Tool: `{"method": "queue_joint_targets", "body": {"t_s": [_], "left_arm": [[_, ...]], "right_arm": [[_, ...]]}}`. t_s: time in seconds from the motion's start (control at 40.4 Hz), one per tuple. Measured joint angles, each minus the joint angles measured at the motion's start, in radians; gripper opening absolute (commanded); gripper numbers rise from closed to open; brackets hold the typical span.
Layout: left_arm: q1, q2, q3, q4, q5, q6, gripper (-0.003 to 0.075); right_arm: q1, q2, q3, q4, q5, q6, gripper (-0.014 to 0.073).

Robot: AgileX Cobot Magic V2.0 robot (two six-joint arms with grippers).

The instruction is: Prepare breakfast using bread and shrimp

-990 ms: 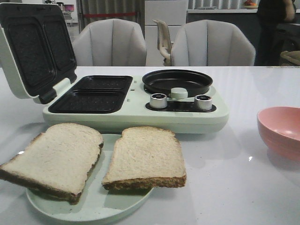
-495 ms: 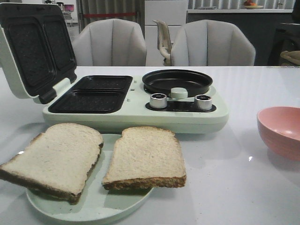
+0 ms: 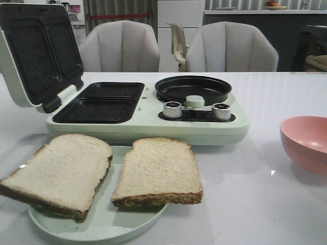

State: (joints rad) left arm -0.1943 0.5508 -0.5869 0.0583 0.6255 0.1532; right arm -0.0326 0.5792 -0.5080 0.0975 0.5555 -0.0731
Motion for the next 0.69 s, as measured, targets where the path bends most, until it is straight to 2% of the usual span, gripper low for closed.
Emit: {"method": "queue_joint_targets", "body": {"t_s": [0.124, 0.445, 0.693], "left_arm": [[-0.121, 0.044, 0.000, 0.052, 0.031, 0.085, 0.0634], [-0.465, 0.142, 0.123, 0.373, 0.063, 0.103, 0.0634], [-0.680, 0.235, 0.203, 0.694, 0.064, -0.097, 0.0634]], "right_arm": [[0.000, 0.000, 0.000, 0.000, 0.000, 0.000, 0.0555], [0.000, 0.000, 0.000, 0.000, 0.000, 0.000, 0.0555], [0.002, 0.000, 0.000, 0.000, 0.000, 0.000, 0.0555]]}}
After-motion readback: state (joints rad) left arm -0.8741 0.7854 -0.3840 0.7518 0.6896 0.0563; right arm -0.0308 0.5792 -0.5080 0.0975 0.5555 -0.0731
